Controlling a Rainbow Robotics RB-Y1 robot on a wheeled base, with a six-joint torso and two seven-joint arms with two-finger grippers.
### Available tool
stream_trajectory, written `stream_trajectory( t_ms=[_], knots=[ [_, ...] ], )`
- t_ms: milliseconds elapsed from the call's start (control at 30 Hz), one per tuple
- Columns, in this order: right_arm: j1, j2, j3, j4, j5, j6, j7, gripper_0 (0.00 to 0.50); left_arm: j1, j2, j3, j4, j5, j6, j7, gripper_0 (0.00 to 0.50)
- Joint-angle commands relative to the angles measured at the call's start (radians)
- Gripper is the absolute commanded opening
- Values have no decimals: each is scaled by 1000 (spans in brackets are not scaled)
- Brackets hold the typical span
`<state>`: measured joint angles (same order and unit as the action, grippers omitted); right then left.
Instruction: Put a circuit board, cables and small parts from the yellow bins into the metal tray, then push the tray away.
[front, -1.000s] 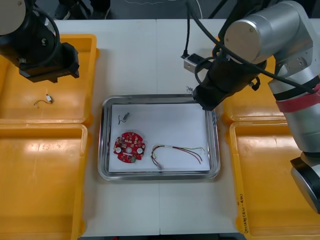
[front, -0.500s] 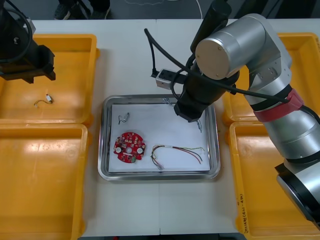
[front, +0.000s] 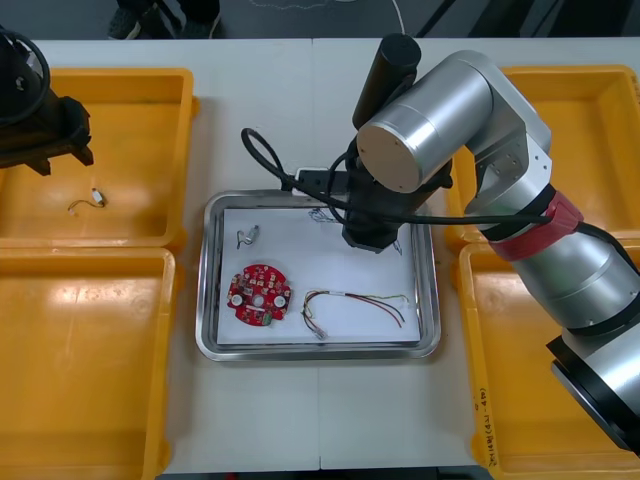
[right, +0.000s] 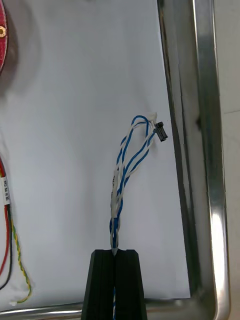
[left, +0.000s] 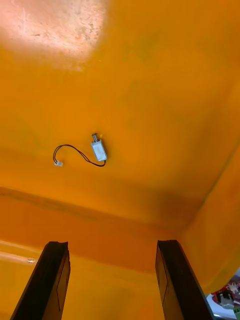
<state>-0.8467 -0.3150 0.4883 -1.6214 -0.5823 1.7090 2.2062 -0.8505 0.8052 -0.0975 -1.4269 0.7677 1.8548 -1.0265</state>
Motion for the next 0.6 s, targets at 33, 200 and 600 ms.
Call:
stream_trajectory(
  t_ms=[33,200,600],
  knots=[
    [-35,14,42,-11,12,-26,18,0,-53,45,24,52,-19,-51,-18,500],
    [-35,14,62,17,15,-48,41,0,-51,45,-1,120,-24,-115,-15,500],
    [-35,14,102,54,58,-57,75,0,-51,45,-80,226,-2,-213,-10,500]
  ],
)
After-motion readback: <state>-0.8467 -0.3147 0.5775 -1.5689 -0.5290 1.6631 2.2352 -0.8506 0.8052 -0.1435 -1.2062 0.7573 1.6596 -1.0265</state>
